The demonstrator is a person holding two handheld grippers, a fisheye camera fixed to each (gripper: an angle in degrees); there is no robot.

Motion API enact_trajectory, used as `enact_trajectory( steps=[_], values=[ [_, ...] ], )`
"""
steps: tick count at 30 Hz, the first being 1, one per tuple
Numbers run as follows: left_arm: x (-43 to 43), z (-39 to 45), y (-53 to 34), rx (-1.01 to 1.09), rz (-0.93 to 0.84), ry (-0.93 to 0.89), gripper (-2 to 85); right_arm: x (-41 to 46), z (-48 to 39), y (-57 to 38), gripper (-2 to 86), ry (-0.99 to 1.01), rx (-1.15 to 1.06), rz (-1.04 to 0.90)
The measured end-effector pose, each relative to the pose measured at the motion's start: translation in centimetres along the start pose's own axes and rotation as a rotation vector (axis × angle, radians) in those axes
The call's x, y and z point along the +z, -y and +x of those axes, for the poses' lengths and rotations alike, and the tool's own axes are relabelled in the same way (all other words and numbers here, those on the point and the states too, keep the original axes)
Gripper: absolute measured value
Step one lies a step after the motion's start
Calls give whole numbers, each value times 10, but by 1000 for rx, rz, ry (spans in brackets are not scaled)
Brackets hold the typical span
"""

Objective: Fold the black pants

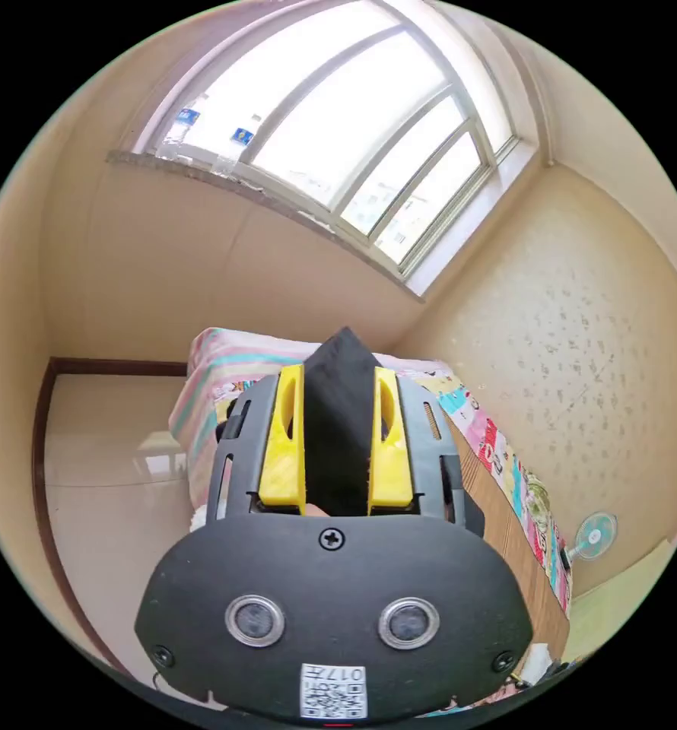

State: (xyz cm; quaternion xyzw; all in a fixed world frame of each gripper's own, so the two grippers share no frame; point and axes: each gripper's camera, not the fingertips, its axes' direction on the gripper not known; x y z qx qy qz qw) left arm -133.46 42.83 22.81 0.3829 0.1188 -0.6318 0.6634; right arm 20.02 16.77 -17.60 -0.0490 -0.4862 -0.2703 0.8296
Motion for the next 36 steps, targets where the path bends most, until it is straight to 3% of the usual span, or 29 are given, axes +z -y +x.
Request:
enact_trajectory(
  steps=[3,4,7,9,10,13,15,19,21,25,27,30,34,36],
  values=[
    [59,-5,28,-53,-270,6,97,1,7,2,5,22,13,-2],
    [61,-2,29,-60,-281,11,90,1,7,2,5,20,12,-2],
    [53,42,35,7,-262,-342,45,3,0,4,4,-28,-16,-6],
    [74,119,20,64,-420,-666,42,3,-12,4,3,-111,-23,-7],
    [79,145,11,98,-463,-709,42,2,-14,4,3,-132,-2,-10],
    [64,278,-70,325,-551,-768,41,-14,-19,-12,3,-264,96,9],
    [27,358,-163,548,-626,-858,42,-48,-9,-40,2,-223,161,115],
    [-23,412,-327,791,-888,-1193,45,-82,27,-76,2,-80,226,124],
    [-35,421,-434,863,-1140,-1321,51,-97,46,-93,2,16,223,108],
    [-13,381,-541,628,-1406,-1233,56,-122,57,-111,0,53,214,145],
    [12,326,-587,266,-1550,-1094,62,-127,59,-119,2,103,209,160],
    [15,281,-614,37,-1542,-1143,69,-118,50,-117,6,211,168,165],
    [-18,284,-589,300,-1337,-989,24,-107,14,-85,18,282,79,154],
    [-47,293,-569,524,-1158,-809,-3,-108,-26,-55,36,344,-47,164]
  ],
)
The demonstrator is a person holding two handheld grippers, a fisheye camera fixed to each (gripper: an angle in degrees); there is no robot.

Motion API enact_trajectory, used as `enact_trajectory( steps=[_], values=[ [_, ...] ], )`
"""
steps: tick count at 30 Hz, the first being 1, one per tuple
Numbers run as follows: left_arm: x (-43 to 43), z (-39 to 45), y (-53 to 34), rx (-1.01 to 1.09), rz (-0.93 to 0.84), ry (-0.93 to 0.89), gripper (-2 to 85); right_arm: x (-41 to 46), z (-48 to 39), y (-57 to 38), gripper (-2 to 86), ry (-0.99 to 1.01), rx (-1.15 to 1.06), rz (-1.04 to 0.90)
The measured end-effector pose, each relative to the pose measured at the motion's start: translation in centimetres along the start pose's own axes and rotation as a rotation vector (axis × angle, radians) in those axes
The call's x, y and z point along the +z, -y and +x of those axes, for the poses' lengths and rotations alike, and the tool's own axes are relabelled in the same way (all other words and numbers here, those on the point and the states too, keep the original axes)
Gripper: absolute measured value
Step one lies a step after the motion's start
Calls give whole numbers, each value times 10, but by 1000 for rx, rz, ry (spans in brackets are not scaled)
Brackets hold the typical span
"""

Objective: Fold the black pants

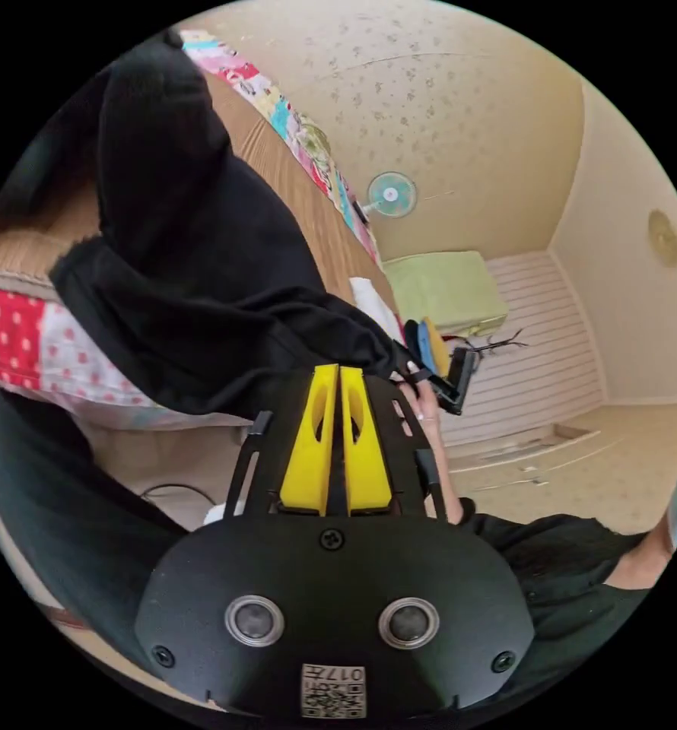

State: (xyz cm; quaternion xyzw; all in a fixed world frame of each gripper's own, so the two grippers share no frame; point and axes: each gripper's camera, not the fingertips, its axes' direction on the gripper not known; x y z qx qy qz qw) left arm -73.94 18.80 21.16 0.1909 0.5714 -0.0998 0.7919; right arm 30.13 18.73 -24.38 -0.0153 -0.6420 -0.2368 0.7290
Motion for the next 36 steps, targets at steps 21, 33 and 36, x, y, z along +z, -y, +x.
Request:
enact_trajectory(
  steps=[21,33,36],
  values=[
    [80,2,-44,117,-56,905,-6,252,-237,148,109,-162,-505,-187],
    [350,-30,29,379,-850,1276,-5,193,-131,127,106,-28,-401,-165],
    [381,-39,25,382,-843,1202,-5,192,-114,126,107,22,-375,-161]
  ],
)
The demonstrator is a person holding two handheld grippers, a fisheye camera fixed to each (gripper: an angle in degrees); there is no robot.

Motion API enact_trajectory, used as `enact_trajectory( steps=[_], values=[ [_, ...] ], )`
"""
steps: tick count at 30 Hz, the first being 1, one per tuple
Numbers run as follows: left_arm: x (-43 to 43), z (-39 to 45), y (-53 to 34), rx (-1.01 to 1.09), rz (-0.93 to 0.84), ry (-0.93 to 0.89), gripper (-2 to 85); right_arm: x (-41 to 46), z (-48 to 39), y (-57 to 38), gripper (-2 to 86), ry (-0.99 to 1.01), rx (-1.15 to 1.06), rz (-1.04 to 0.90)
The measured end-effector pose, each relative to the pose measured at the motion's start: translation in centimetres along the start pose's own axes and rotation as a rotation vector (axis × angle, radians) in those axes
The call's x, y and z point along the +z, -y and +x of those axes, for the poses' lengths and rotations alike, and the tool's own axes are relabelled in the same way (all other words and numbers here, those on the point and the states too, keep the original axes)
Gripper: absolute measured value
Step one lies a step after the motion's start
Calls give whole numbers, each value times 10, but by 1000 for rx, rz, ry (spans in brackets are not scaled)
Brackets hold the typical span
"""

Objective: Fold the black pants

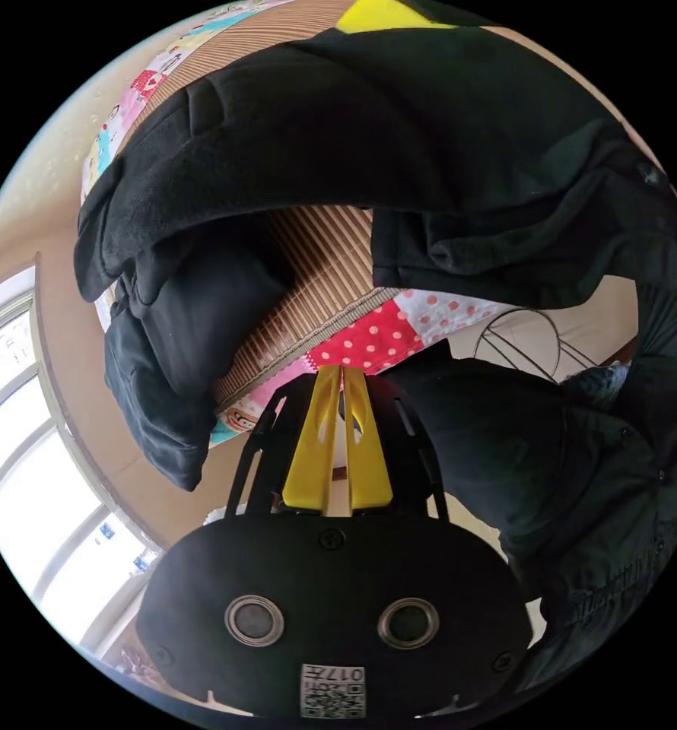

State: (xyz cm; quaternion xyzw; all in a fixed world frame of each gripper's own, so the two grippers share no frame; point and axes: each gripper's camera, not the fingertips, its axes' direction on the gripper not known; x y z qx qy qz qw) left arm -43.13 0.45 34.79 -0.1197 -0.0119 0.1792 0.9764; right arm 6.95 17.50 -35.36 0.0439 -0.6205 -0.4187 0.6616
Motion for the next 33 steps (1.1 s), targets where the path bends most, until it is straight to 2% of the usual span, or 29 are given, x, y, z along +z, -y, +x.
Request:
enact_trajectory(
  steps=[5,8,11,16,18,21,27,30,33],
  values=[
    [11,35,13,4,-34,27,-5,4,2,-1,121,103,-49,3],
    [12,59,18,4,-64,99,-6,-6,9,-2,123,264,-23,89],
    [1,82,18,12,-7,130,-6,-11,30,-1,122,428,20,112],
    [-28,118,9,63,153,224,-6,-12,38,8,112,588,-87,45],
    [-40,146,4,151,189,329,-6,-4,41,18,88,735,-140,-26],
    [-57,174,-7,263,242,380,-6,3,41,25,46,904,-240,-116],
    [-97,186,-46,377,428,312,-5,2,16,28,22,949,-404,-242],
    [-105,188,-57,429,434,344,-5,9,0,26,17,967,-438,-305],
    [-109,180,-68,461,432,349,-5,7,-4,22,11,1003,-457,-288]
  ],
)
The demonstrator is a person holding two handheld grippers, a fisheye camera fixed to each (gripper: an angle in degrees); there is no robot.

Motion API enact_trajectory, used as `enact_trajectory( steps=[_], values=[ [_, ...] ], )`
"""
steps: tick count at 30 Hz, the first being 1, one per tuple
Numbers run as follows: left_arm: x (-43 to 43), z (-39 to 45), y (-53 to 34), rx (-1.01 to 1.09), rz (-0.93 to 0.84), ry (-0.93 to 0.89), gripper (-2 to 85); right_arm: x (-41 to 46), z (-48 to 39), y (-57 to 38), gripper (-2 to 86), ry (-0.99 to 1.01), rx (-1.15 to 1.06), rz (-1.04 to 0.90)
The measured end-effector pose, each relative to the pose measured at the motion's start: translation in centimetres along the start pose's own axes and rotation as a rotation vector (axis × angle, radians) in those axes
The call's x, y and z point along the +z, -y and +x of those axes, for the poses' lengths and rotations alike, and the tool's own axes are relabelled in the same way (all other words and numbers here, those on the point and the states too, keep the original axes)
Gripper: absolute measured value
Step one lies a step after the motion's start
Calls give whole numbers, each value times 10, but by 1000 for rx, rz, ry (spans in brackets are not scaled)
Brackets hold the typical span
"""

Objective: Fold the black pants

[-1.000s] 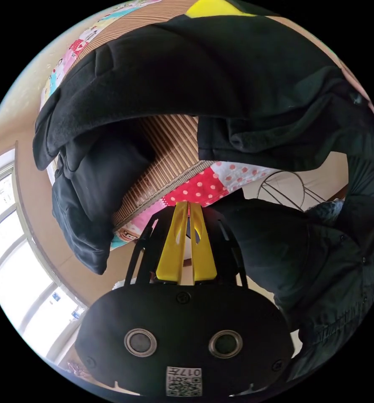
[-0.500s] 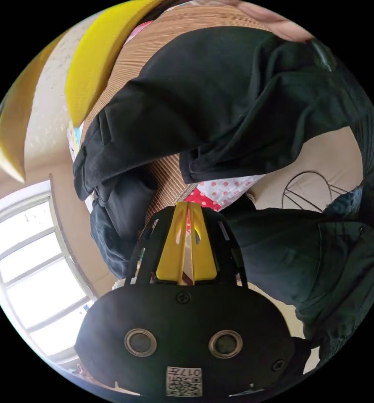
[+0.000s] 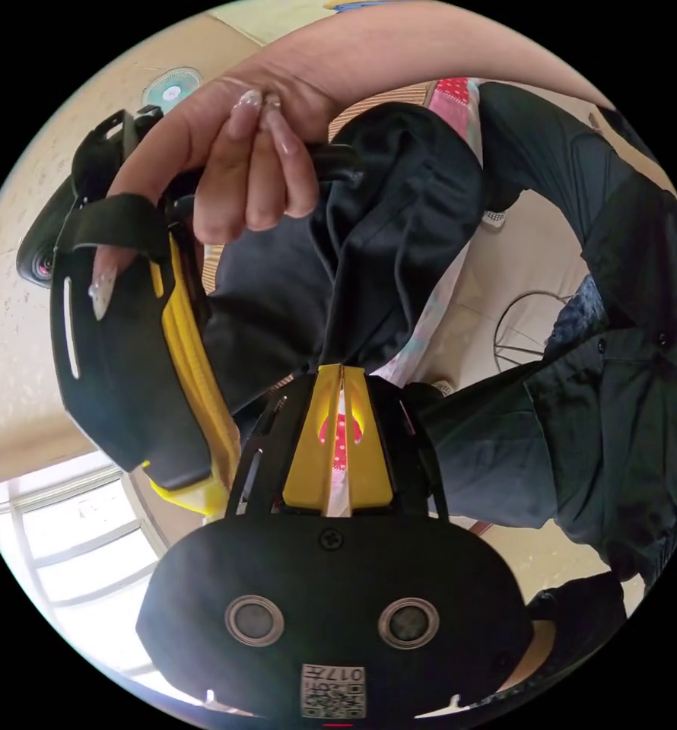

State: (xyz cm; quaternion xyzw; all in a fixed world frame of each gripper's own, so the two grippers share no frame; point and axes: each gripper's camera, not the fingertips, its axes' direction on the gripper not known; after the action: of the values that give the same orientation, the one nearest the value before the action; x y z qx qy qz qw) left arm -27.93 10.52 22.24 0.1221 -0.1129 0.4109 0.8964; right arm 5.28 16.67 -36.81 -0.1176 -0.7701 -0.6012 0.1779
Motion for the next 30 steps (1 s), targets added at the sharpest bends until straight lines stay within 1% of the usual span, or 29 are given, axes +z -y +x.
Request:
enact_trajectory(
  steps=[7,9,14,16,17,19,20,21,22,23,24,25,27,28,29,30],
  values=[
    [-18,-28,-43,27,70,-42,-5,8,-5,1,5,27,-14,25],
    [-23,-48,-63,10,91,-77,-3,11,-9,4,6,9,-5,45],
    [-24,-93,-109,-9,94,-78,-6,22,-16,9,11,-14,1,61],
    [-24,-112,-129,-13,112,-122,-8,27,-16,10,17,-28,19,68],
    [-22,-128,-145,-37,126,-155,-9,27,-15,10,23,-74,50,99],
    [-16,-153,-174,-85,156,-221,-9,24,-15,9,43,-230,136,172],
    [-13,-173,-199,-144,196,-274,-9,22,-17,9,77,-387,211,213],
    [-9,-196,-230,-224,267,-354,-9,24,-22,13,106,-549,257,224],
    [-7,-209,-248,-274,316,-407,-9,27,-25,16,118,-625,270,224],
    [-1,-235,-286,-400,430,-525,-9,35,-30,24,134,-760,282,216],
    [11,-264,-332,-578,572,-669,-8,46,-31,36,143,-870,297,194],
    [20,-278,-358,-675,652,-755,-8,53,-31,44,146,-916,306,180],
    [76,-313,-457,-1010,1014,-1137,-3,77,-23,77,161,-1045,322,137],
    [94,-317,-481,-1094,1105,-1221,-1,83,-21,86,165,-1074,315,127],
    [127,-320,-522,-1249,1265,-1338,8,95,-15,106,169,-1128,303,99],
    [149,-323,-555,-1360,1350,-1368,22,106,-8,124,172,-1157,297,59]
  ],
)
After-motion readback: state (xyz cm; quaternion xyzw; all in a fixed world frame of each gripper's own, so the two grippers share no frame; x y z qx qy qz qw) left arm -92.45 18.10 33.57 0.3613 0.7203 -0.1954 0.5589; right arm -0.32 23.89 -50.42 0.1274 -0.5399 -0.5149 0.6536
